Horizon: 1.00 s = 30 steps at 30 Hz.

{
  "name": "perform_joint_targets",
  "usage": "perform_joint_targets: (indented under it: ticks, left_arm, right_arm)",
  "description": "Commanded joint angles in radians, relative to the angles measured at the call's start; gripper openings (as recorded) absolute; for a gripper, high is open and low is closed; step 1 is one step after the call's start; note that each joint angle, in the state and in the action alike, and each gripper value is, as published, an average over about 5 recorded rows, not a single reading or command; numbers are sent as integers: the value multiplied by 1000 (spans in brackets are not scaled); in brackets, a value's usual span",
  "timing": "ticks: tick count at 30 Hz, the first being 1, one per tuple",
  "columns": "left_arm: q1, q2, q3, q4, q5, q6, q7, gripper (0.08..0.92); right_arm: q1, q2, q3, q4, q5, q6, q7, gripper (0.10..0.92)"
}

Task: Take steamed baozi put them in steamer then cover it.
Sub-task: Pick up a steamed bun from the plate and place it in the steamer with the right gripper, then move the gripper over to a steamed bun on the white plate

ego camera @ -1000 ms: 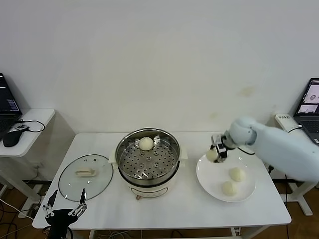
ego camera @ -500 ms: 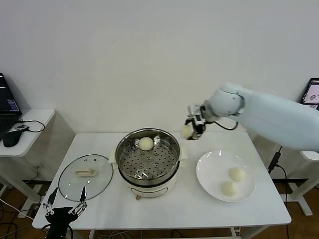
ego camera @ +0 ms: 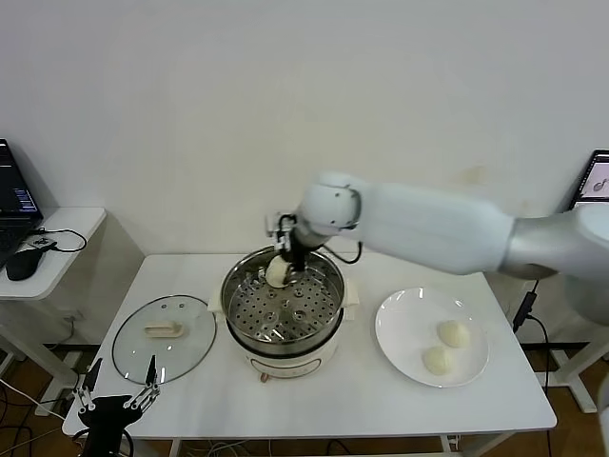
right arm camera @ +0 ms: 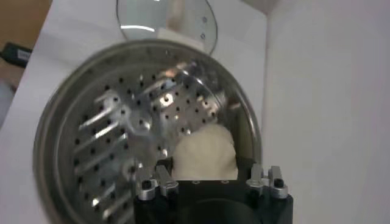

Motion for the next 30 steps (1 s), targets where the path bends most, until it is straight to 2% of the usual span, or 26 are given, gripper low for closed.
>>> perform_joint_targets:
  ticks: [1, 15, 18, 23, 30]
  left_arm:
    - [-5, 0, 2, 2, 1, 1, 1, 823]
    - [-12, 5, -2, 10, -2, 1, 2, 823]
    - [-14, 4, 0, 11, -2, 1, 2, 823]
    - [-14, 5, 2, 13, -2, 2, 2, 823]
    - [-16, 7, 5, 4, -1, 4, 4, 823]
  right_arm:
    - [-86, 172, -11, -108, 33, -46, 44, 653]
    - [-129, 230, -4, -203, -35, -45, 42, 653]
    - [-121, 211, -5, -192, -44, -46, 35, 689]
    - [-62, 127, 8, -127, -44, -46, -15, 802]
    - [99, -108, 5, 43, -99, 24, -212, 822]
